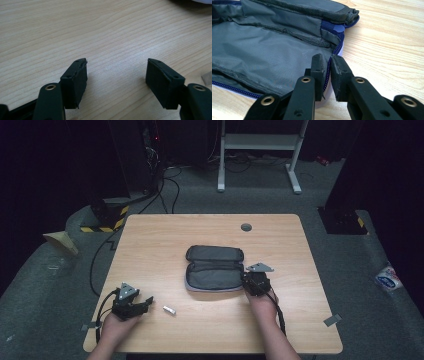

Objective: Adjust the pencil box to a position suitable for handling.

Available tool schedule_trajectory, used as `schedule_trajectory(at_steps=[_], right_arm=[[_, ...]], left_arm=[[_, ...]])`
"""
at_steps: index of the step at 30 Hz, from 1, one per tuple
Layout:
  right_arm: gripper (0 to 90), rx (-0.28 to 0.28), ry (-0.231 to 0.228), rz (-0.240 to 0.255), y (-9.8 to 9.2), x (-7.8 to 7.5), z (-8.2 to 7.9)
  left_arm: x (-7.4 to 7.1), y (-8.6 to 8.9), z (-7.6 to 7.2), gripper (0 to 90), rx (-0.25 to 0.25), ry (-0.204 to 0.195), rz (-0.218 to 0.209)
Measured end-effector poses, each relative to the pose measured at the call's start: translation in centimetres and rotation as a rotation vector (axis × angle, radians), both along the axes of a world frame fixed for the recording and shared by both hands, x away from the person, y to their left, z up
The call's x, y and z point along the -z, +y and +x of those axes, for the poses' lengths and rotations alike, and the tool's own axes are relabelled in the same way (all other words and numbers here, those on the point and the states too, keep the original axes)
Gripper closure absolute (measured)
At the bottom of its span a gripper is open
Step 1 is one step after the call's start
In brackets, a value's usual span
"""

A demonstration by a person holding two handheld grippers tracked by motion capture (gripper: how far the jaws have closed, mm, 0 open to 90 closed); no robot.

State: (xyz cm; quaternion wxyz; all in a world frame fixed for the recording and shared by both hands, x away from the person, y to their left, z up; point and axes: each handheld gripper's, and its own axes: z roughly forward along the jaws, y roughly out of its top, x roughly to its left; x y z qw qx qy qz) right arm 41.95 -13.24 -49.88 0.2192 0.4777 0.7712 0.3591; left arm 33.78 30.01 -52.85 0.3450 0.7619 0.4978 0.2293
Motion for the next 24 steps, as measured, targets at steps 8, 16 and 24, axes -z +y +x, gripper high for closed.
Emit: schedule_trajectory(at_steps=[8, 16, 24], right_arm=[[79.2, -0.004, -0.006, 0.006, -0.2, 0.2, -0.9], [77.0, 0.005, -0.024, 0.004, -1.0, 0.2, -2.1], [73.6, 0.009, -0.025, 0.018, -1.2, 0.5, -3.0]], left_arm=[[0.0, 0.0, 0.0, 33.9, 0.004, 0.001, 0.0], [0.0, 0.0, 0.0, 33.8, 0.004, 0.001, 0.0], [0.0, 0.0, 0.0, 33.8, 0.004, 0.002, -0.001]])
